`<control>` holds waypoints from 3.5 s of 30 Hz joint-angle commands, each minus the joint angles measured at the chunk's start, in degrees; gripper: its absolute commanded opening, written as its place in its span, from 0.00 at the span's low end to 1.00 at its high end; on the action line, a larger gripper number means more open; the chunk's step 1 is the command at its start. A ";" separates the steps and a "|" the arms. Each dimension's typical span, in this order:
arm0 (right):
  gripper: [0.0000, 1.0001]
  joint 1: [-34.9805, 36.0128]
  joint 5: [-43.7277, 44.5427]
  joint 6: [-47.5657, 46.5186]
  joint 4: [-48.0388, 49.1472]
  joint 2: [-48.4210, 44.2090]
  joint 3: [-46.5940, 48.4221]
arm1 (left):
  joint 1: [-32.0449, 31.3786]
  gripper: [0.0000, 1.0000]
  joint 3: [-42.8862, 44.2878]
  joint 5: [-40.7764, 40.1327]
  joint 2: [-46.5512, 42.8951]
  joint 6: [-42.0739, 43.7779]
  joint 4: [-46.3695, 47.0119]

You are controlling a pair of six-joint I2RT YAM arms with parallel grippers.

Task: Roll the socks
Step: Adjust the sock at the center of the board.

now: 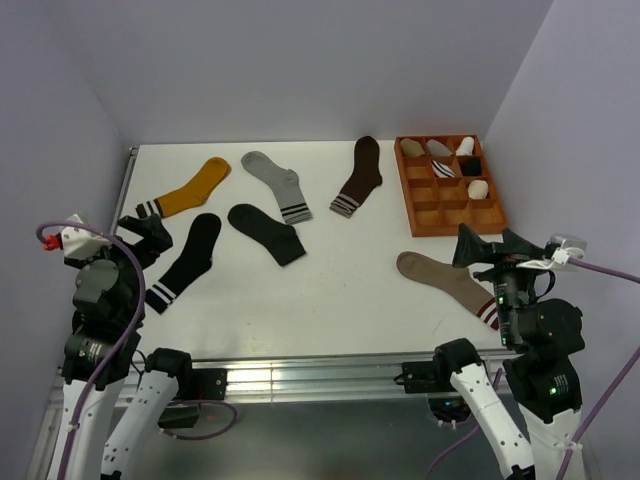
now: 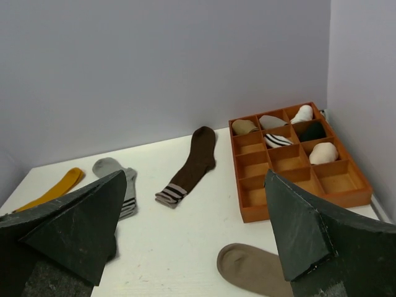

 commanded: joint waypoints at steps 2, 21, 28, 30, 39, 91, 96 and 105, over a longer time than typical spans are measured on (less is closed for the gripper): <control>1.00 0.29 -4.00 2.60 1.63 1.95 0.05 | -0.03 0.99 -0.52 3.81 2.20 1.43 0.82; 0.97 17.32 -14.30 5.44 10.94 47.81 2.85 | -0.12 0.99 -7.28 18.13 17.24 1.97 4.94; 0.72 23.83 -13.94 -3.78 12.27 72.51 14.62 | 0.15 0.99 -8.87 17.17 16.01 3.64 5.39; 0.63 25.51 -13.24 -5.46 11.65 79.52 19.63 | 0.15 0.99 -8.87 17.08 15.92 3.73 5.65; 0.47 29.73 -15.44 -7.05 11.30 98.01 34.05 | 0.50 0.99 -9.04 17.61 15.83 4.16 6.26; 0.25 32.39 -7.28 1.99 2.34 109.71 40.06 | 0.50 1.00 -9.49 16.12 12.49 3.29 6.44; 0.21 26.23 -1.82 13.84 -0.47 102.44 31.44 | 0.41 0.99 -9.40 15.94 12.66 3.20 6.35; 0.38 26.47 -5.32 12.46 4.08 82.30 16.67 | 0.67 0.99 -9.31 16.38 13.54 3.29 6.35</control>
